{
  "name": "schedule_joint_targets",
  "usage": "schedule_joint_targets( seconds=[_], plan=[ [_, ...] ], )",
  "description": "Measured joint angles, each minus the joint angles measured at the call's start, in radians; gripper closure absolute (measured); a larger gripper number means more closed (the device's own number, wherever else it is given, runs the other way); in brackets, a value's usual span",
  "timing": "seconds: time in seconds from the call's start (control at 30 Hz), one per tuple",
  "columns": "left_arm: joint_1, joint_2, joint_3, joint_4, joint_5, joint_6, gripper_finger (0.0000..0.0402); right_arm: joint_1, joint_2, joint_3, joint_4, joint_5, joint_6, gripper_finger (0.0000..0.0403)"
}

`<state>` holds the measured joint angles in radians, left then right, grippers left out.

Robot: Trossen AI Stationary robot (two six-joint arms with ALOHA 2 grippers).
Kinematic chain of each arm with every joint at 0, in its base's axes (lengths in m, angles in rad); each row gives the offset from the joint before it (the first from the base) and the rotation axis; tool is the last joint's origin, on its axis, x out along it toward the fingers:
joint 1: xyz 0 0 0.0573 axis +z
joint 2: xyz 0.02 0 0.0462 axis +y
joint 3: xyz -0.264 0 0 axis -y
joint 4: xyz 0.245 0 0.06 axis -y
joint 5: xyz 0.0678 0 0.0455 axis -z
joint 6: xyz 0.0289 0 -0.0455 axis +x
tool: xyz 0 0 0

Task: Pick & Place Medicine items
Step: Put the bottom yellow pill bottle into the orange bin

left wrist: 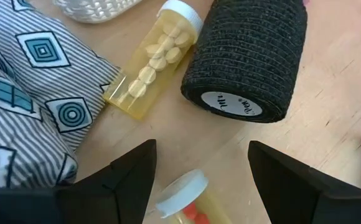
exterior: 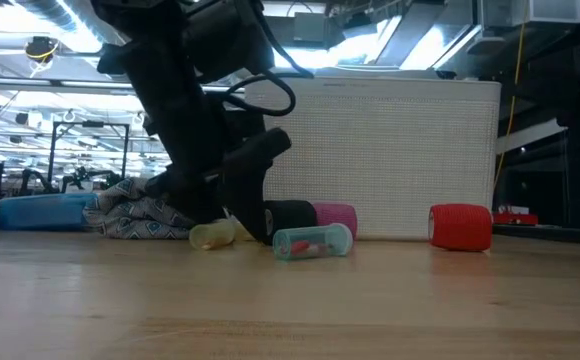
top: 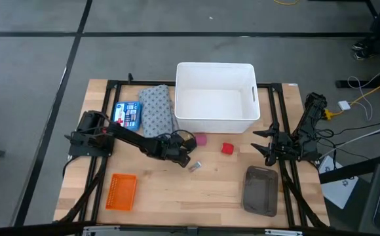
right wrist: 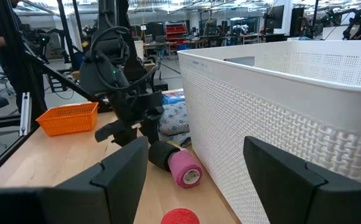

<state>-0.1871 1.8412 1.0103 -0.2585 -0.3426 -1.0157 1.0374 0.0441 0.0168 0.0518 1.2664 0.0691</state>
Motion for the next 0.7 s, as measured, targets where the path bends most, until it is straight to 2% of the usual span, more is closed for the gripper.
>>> schedule_joint_targets(
  seconds=[0.27, 0.43, 0.7],
  plan=[
    [-0.006, 0.001, 0.0, -0.004, 0.097, -0.062, 0.0162, 0.0, 0.0, 0.0, 0.0, 0.0, 0.0, 0.0137],
    [-0.013, 0.002, 0.001, -0.036, 0.079, -0.09, 0.0162, 0.0, 0.0, 0.0, 0.0, 0.0, 0.0, 0.0137],
    [-0.012, 0.003, 0.003, -0.178, 0.084, -0.151, 0.0162, 0.0, 0.0, 0.0, 0.0, 0.0, 0.0, 0.0137]
  ],
)
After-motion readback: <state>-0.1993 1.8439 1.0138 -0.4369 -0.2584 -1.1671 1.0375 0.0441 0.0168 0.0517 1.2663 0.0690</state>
